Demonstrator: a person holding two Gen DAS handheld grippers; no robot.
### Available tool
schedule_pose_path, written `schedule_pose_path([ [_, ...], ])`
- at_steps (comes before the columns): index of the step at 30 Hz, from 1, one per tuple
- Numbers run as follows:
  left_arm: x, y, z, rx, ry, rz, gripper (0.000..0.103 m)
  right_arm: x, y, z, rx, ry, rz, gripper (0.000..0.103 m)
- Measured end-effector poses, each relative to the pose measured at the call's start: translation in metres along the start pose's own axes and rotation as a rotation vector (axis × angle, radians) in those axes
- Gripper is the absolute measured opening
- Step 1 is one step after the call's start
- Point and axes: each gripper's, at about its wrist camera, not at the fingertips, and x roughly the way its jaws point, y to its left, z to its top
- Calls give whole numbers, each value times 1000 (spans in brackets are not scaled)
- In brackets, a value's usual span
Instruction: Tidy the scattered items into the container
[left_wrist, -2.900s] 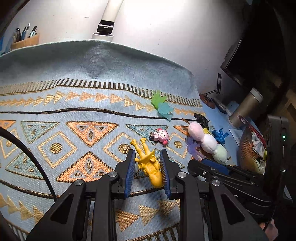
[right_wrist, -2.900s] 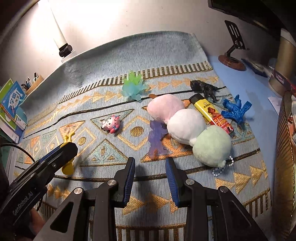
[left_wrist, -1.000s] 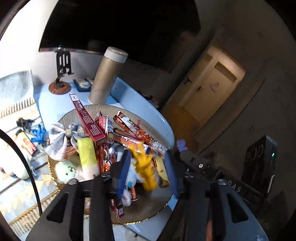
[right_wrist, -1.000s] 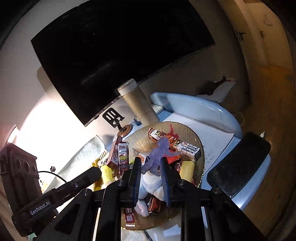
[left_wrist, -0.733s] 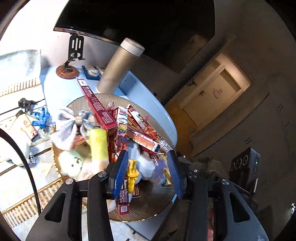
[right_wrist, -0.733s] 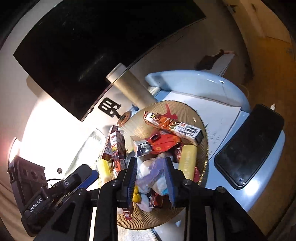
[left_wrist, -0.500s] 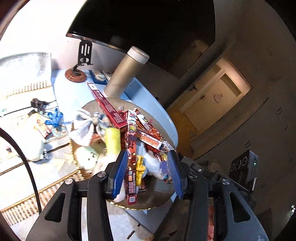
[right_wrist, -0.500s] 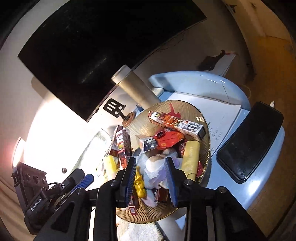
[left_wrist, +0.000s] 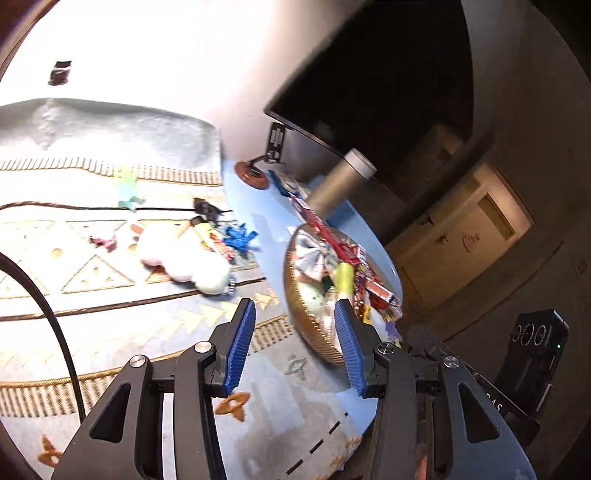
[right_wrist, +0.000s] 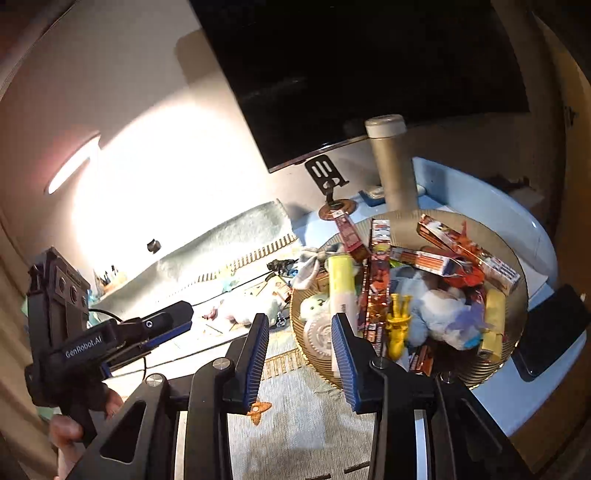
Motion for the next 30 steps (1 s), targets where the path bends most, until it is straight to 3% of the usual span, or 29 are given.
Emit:
schedule_pose_path([
  [3,-22,35,-3,-54,-35,73,42,9,33,-5,-90,18,-17,35],
  [11,-80,110,-8,-113,-128,306,42,39,91,-21,-162,84,41,37],
  [15,-103,138,-13,-135,-147,374,42,53,114,-31,-195,115,54,37],
  [21,-121,167,-21,-109,-135,530,42,87,142,-47,-211,177,71,39],
  [25,-116,182,-24,-62,-64,585,42,124,156,-67,-241,231,58,39],
  [30,-110,201,-29,-72,-59,669,42,173,173,-94,-284,338,58,39],
])
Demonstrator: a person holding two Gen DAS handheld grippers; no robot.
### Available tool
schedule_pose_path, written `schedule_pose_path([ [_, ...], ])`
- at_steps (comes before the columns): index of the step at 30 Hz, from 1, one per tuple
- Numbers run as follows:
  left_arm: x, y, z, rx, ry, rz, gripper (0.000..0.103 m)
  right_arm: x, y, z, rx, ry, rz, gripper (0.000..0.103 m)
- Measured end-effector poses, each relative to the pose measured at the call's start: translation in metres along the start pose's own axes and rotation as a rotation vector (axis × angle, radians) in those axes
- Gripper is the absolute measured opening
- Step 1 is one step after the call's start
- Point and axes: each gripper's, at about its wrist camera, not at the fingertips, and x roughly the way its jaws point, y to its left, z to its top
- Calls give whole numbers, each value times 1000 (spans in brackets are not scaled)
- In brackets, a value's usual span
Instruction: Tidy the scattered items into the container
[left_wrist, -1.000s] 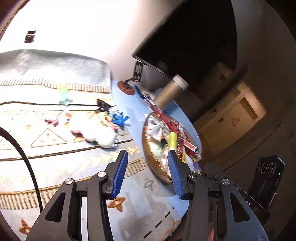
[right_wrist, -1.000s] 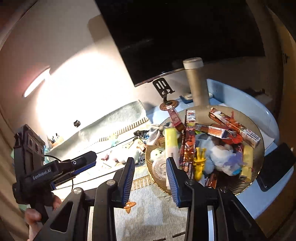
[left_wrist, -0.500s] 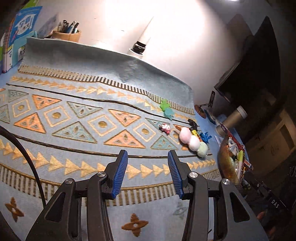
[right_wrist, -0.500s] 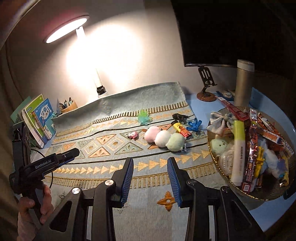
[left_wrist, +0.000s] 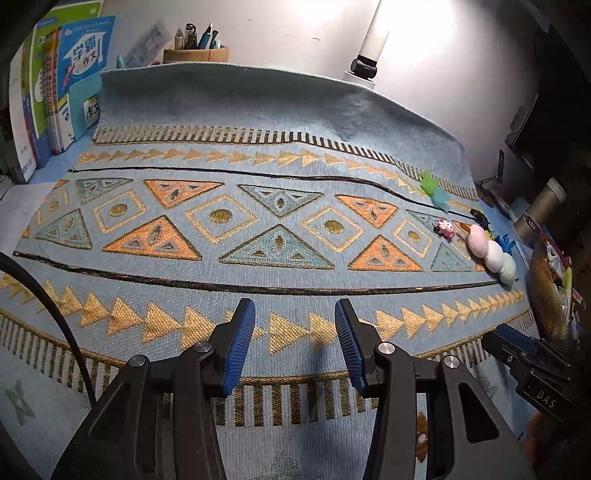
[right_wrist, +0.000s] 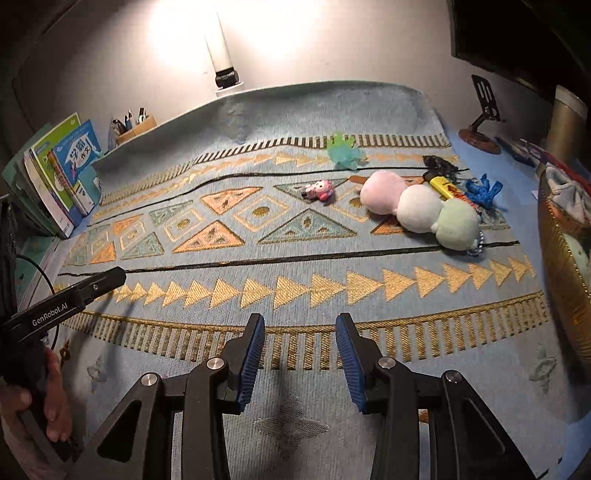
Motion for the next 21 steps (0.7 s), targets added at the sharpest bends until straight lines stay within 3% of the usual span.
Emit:
schedule_pose_path([
  [3,5,6,1,-7,-11,76,42,17,8,0,-20,11,-5,39],
  [5,9,10,2,-14,-21,84,43,20,14,1,-50,-4,-49,39],
  [9,13,6,2,18,-31,71,65,24,18,3,-87,-14,-86,45],
  [14,24,-19,0,151,14,141,86,23,26,0,-138,-39,-168,55],
  [15,27,-23,0,177,30,145,103,24,27,0,-136,-43,-182,56],
  [20,27,-22,0,167,43,147,103,24,18,1,-87,-37,-144,59],
  [21,26,-22,0,167,43,149,103,24,14,1,-64,-36,-115,65],
])
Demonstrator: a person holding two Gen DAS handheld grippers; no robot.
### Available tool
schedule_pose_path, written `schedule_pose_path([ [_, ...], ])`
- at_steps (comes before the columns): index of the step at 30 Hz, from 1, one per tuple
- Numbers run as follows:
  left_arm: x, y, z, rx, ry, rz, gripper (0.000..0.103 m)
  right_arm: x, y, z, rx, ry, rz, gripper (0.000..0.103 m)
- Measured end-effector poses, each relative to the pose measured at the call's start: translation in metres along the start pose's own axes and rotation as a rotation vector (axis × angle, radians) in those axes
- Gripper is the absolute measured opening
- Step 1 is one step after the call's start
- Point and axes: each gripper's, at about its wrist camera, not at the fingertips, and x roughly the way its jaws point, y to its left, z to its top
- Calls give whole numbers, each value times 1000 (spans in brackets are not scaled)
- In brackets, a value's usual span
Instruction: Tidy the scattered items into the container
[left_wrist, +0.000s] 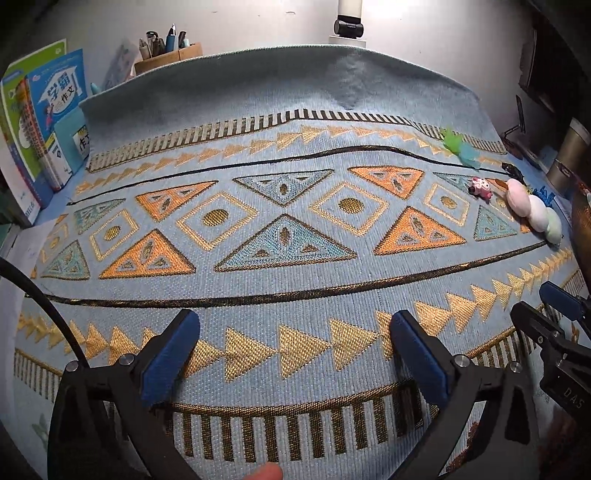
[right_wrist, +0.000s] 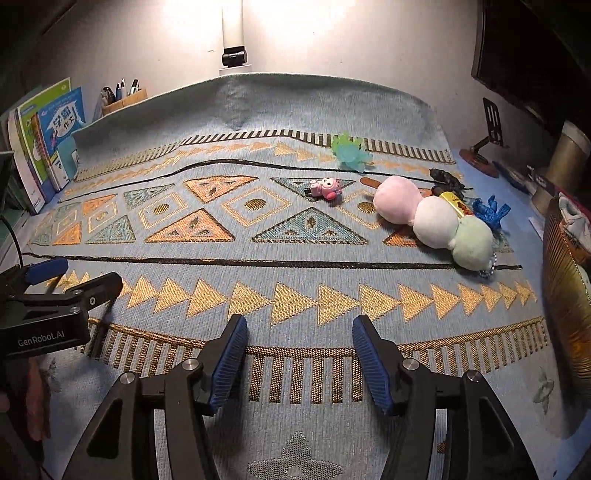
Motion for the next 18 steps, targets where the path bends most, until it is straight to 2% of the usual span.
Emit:
schedule_pose_path([
  [1,0,0,0,0,0,0,103,-1,-3,0,10,-3,40,75],
  [2,0,0,0,0,0,0,103,1,-2,0,4,1,103,103],
  [3,0,0,0,0,0,0,103,4,2,0,-18,19,157,103],
  [6,1,0,1,0,1,0,103,12,25,-2,-120,45,43,103],
  [18,2,-1,0,2,0,-6,103,16,26,-2,-108,47,54,103],
])
